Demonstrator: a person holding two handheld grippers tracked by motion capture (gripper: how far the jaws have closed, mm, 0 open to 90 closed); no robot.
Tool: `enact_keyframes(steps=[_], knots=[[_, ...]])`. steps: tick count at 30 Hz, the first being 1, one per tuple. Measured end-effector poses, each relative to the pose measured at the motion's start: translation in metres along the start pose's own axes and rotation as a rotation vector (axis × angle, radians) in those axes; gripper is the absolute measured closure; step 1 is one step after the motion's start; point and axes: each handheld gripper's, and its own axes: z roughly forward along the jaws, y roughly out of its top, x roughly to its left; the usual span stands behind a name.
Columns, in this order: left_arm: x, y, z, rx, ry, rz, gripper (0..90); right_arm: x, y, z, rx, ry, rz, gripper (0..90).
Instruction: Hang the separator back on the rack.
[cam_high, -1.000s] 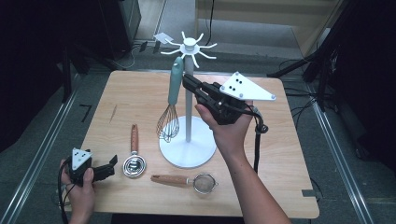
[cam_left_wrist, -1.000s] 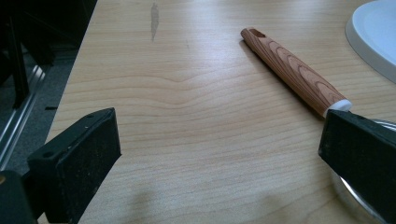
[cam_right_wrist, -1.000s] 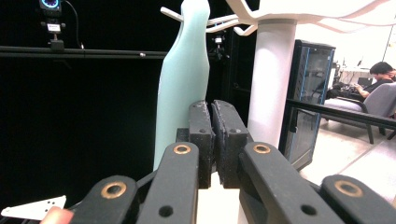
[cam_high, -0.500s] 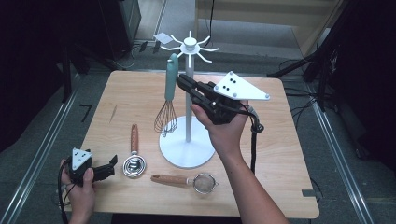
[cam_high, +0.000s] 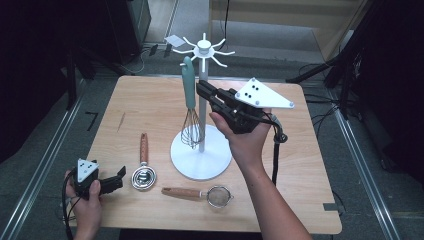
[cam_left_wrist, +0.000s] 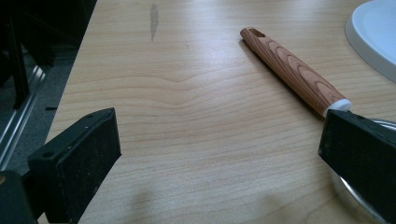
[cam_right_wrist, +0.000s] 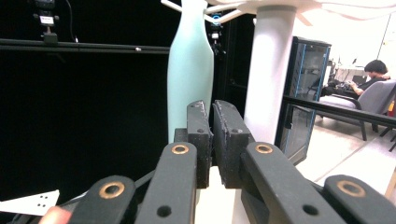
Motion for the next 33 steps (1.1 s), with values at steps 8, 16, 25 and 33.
enact_keyframes(steps=[8,16,25,33], knots=[[0.0,0.0,0.0,-0.001,-0.002,-0.002,0.0,-0.002,-0.007,-0.007,0.021,-0.011,-0.006,86.7],[-0.001,0.0,0.0,0.002,0.004,0.0,0.0,-0.01,-0.022,-0.019,0.058,-0.042,-0.009,84.3],[-0.003,0.0,0.001,0.02,0.034,0.004,7.7,-0.018,-0.056,-0.039,0.153,-0.07,-0.024,75.7],[-0.005,0.0,-0.002,0.008,0.037,0.02,14.3,-0.023,-0.092,-0.059,0.239,-0.071,0.001,65.3]])
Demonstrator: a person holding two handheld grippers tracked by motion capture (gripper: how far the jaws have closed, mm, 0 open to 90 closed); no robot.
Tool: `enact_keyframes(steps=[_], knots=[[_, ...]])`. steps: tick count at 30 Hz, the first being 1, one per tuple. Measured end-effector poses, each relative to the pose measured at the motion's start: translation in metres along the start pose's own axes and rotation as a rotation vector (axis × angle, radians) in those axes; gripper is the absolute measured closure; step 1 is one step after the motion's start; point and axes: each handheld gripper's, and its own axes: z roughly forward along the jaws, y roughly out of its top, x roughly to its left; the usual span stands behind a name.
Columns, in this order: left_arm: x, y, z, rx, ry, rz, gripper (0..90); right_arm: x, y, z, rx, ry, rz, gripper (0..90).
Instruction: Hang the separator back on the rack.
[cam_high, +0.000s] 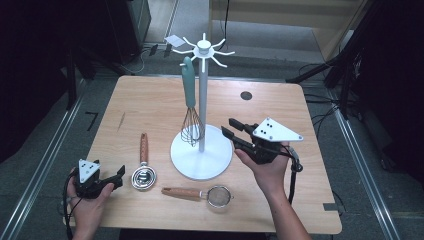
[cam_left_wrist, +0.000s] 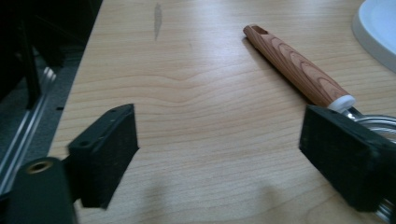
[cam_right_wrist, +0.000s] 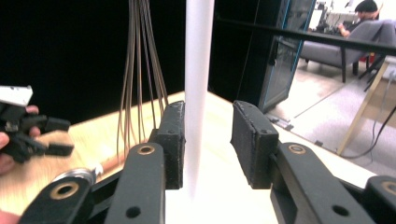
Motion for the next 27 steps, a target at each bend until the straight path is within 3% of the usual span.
enact_keyframes(steps=[3,6,10,14,22,27], knots=[[-0.003,0.0,-0.001,-0.004,0.022,0.013,18.5,-0.001,-0.008,-0.003,0.016,0.001,0.01,64.5],[-0.005,0.001,-0.002,-0.008,0.039,0.005,32.1,-0.003,-0.02,-0.006,0.04,-0.005,0.017,63.0],[-0.011,0.002,-0.006,-0.022,0.005,0.017,49.8,-0.004,-0.034,-0.009,0.067,-0.007,0.035,60.7],[-0.018,0.002,-0.01,-0.017,-0.043,0.023,64.5,-0.003,-0.052,-0.011,0.13,0.004,0.04,59.0],[-0.035,0.004,-0.02,0.001,-0.108,0.035,81.8,-0.002,-0.079,-0.015,0.222,0.009,0.056,55.8],[-0.045,0.004,-0.02,0.011,-0.15,0.056,86.1,-0.001,-0.089,-0.017,0.252,0.01,0.068,54.6]])
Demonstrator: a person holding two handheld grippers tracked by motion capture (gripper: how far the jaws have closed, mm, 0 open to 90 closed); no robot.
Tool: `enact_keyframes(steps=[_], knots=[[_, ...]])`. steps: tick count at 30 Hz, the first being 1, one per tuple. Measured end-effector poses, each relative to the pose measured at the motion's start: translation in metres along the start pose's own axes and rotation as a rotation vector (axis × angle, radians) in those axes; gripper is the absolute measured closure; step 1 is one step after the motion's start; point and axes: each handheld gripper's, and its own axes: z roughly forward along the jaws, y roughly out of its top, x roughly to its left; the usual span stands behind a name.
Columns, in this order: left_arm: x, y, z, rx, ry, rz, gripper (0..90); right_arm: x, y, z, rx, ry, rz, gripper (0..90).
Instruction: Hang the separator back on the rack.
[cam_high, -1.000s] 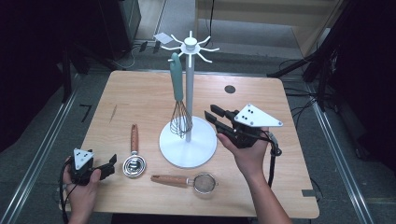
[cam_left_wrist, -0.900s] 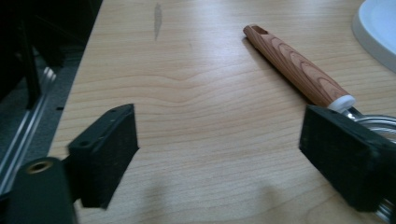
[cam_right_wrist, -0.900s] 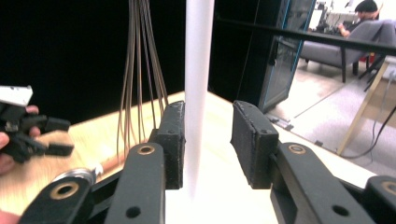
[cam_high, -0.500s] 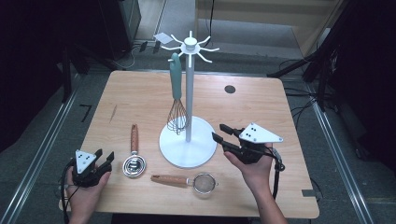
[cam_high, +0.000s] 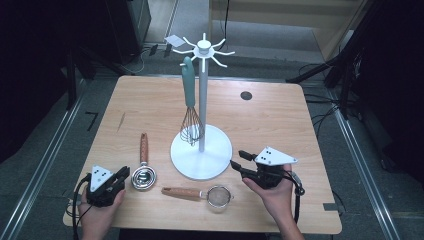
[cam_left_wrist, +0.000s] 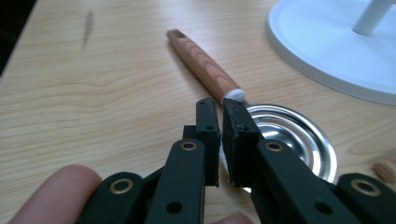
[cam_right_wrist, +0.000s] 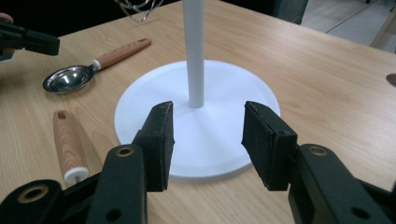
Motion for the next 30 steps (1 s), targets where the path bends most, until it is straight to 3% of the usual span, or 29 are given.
enact_keyframes(steps=[1,3,10,16,19,21,30], knots=[[-0.006,0.0,0.001,0.008,-0.01,0.02,87.5,0.001,-0.003,0.0,0.014,0.002,-0.002,54.0],[-0.008,0.0,0.001,0.01,-0.014,0.026,89.0,0.003,-0.007,0.0,0.028,0.011,0.0,53.6],[-0.023,0.0,0.002,0.026,-0.101,0.043,90.0,0.006,-0.013,0.001,0.073,0.038,-0.014,53.4],[-0.034,0.001,0.004,0.045,-0.13,0.057,90.0,0.01,-0.012,0.006,0.106,0.056,-0.048,53.4],[-0.041,0.001,0.004,0.057,-0.151,0.07,90.0,0.014,-0.012,0.012,0.142,0.091,-0.086,54.0],[-0.048,0.0,0.005,0.069,-0.171,0.091,90.0,0.017,-0.012,0.016,0.155,0.111,-0.093,54.7],[-0.058,-0.003,0.012,0.122,-0.198,0.111,90.0,0.024,-0.011,0.025,0.204,0.161,-0.121,57.1]])
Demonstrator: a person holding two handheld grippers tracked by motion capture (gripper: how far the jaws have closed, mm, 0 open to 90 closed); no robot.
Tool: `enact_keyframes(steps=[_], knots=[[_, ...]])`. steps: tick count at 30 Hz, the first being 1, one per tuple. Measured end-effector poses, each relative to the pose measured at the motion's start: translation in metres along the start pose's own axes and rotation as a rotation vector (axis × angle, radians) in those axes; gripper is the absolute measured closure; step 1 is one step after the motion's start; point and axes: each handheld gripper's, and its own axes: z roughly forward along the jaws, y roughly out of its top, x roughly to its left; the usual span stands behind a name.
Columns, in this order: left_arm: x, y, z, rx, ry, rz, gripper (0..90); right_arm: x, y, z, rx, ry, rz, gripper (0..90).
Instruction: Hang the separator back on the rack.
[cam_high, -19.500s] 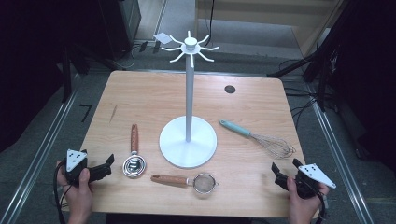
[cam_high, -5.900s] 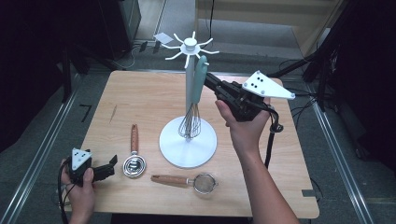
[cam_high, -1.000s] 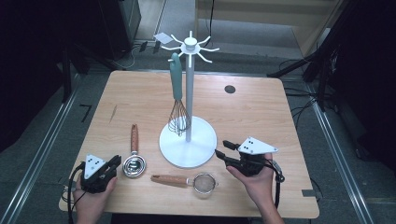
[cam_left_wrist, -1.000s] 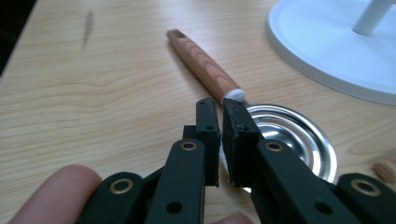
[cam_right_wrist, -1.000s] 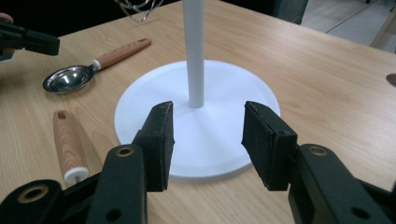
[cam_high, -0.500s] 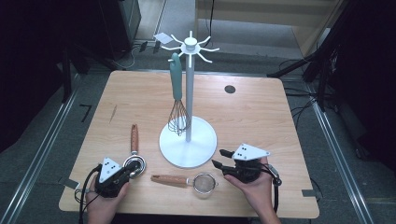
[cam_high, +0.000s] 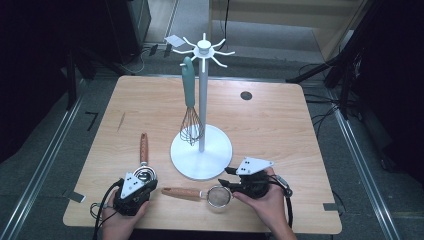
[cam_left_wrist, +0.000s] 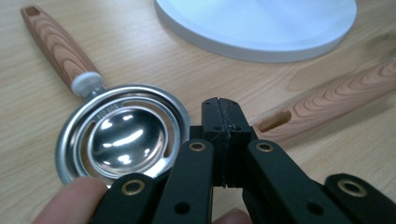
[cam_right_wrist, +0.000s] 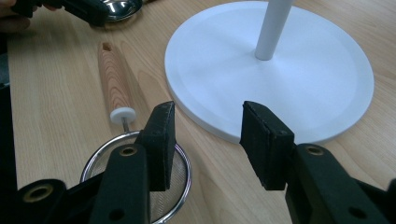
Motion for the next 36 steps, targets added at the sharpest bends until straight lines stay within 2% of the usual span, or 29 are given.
enact_keyframes(steps=[6,10,12,16,19,29,36], knots=[[-0.002,-0.001,0.003,0.035,-0.011,0.008,90.0,0.004,0.005,0.005,0.029,0.027,-0.024,57.8],[-0.003,-0.001,0.005,0.046,-0.017,0.012,90.0,0.012,0.007,0.01,0.086,0.079,-0.03,62.6],[-0.005,-0.001,0.005,0.046,-0.014,0.011,90.0,0.016,0.009,0.013,0.121,0.099,-0.049,63.5],[-0.007,-0.001,0.006,0.044,-0.019,0.009,90.0,0.018,0.011,0.016,0.133,0.126,-0.045,61.6],[-0.009,-0.002,0.008,0.052,-0.024,0.017,90.0,0.021,0.014,0.019,0.164,0.152,-0.052,57.4],[-0.012,-0.002,0.01,0.061,-0.032,0.019,90.0,0.025,0.019,0.024,0.208,0.163,-0.082,56.3],[-0.017,-0.002,0.011,0.06,-0.045,0.027,90.0,0.024,0.024,0.024,0.239,0.148,-0.098,57.7]])
